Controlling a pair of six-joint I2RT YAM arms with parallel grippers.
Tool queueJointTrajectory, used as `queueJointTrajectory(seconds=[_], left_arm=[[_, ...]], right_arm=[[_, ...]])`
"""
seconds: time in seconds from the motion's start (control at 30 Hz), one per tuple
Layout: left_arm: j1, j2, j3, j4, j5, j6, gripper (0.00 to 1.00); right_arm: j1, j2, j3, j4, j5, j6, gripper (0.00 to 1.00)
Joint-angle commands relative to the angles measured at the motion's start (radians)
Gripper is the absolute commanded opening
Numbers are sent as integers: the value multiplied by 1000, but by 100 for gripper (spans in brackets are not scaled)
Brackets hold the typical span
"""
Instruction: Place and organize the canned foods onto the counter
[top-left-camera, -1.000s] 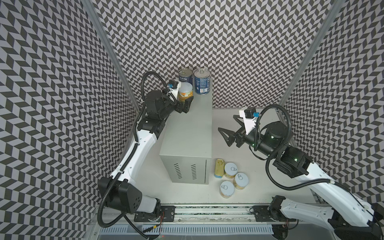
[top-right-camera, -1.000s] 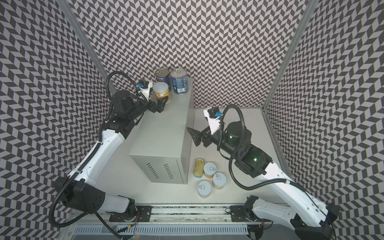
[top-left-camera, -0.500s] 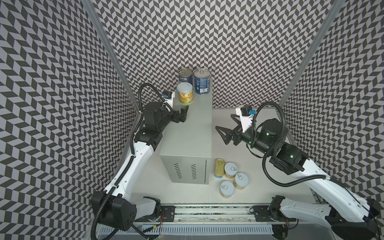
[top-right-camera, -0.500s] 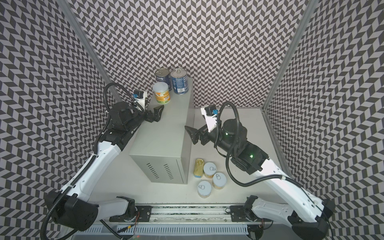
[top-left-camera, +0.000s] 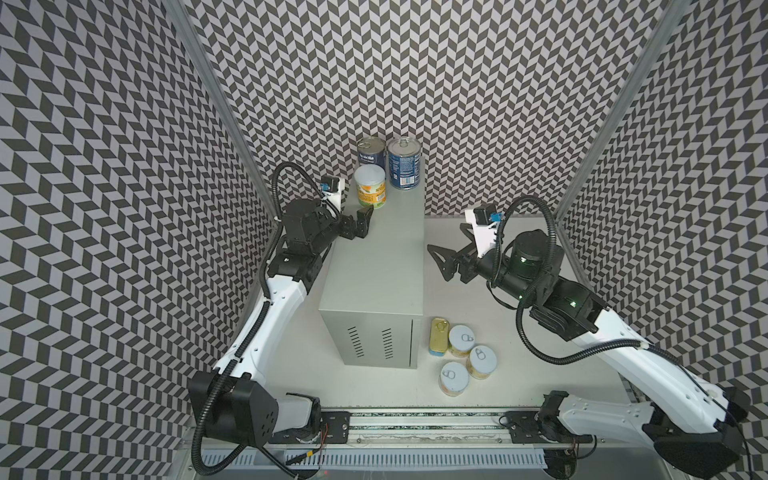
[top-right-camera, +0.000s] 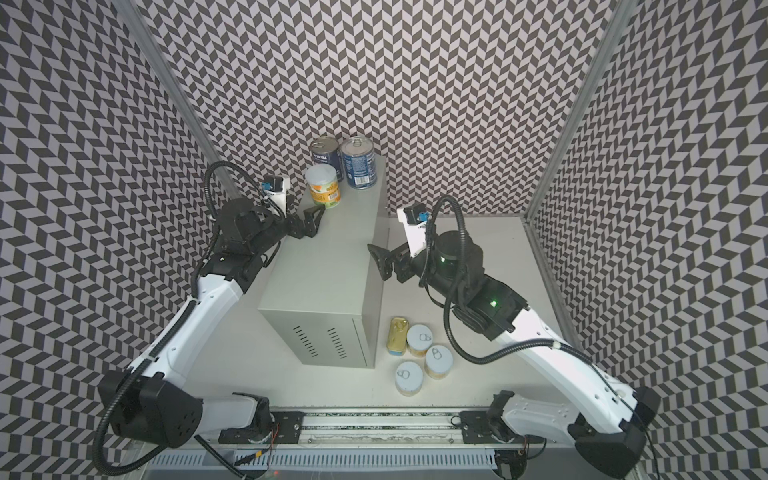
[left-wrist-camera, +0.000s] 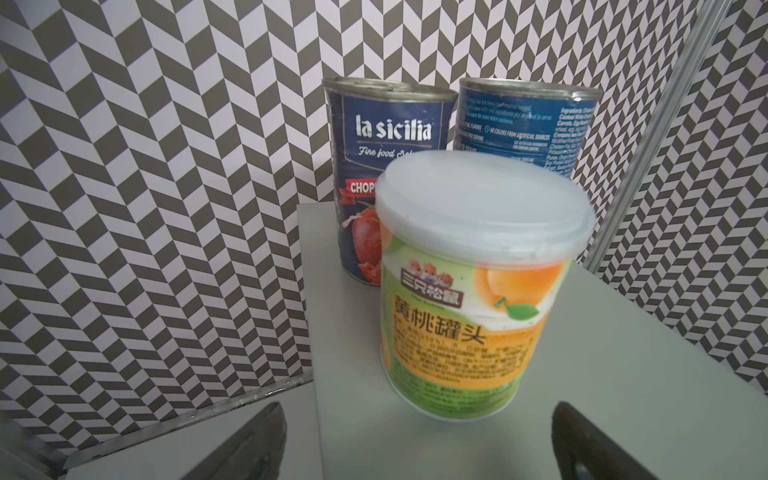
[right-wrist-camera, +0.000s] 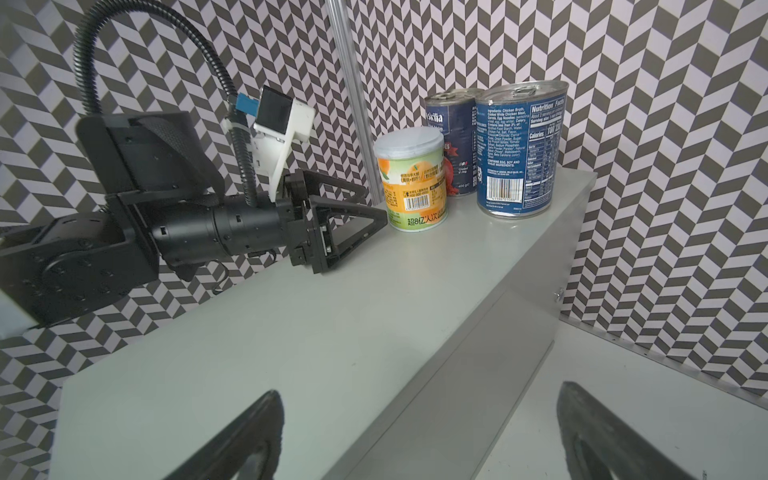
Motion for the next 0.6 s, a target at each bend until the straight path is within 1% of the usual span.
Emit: queueJointTrajectory(seconds=[0.0, 0.37, 0.57], left_arm=[[9, 35, 34, -9, 64, -2, 100], [-2, 54, 48, -16, 85, 2, 100], [-48, 80, 87, -45, 20, 22, 100]], right_arm=[[4, 17, 40, 29, 22, -1, 99], [4, 29, 46, 21, 21, -5, 100], [4, 12, 21, 35, 16, -5, 99]])
